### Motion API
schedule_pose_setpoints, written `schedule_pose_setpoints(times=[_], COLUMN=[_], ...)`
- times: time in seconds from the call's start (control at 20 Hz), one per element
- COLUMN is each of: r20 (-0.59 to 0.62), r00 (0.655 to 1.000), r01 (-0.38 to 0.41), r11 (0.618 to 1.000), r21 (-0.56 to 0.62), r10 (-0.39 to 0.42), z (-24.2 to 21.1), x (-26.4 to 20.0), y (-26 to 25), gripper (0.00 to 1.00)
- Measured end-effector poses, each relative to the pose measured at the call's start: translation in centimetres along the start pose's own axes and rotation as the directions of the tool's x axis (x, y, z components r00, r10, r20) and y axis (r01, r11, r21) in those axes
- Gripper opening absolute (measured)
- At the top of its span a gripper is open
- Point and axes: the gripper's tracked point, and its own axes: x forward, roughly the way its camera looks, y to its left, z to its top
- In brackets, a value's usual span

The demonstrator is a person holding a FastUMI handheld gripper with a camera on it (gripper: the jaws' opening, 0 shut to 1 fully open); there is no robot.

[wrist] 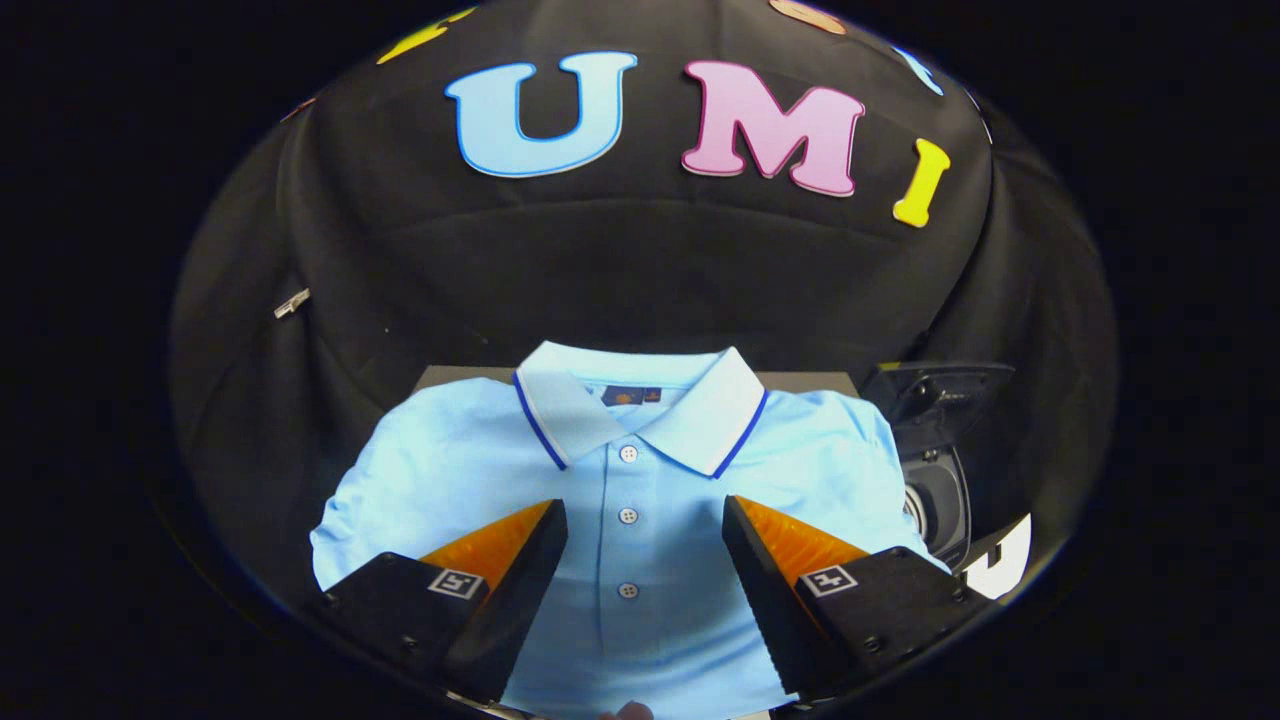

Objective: Put the clothes into the washing machine and then close the washing machine lid.

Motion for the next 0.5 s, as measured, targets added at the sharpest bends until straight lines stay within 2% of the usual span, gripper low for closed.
schedule_pose_setpoints(times=[0.1, 0.25, 0.5], r20=[-0.071, -0.115, -0.215], r00=[0.997, 0.993, 0.977], r01=[-0.007, -0.008, 0.023], r11=[1.0, 0.999, 0.998], r21=[0.008, 0.037, 0.058], r10=[0.007, 0.012, -0.011], z=[-0.98, -0.74, -0.96], x=[0.67, 0.96, 1.32], y=[0.16, 0.04, -0.03], gripper=[0.99, 0.98, 0.97])
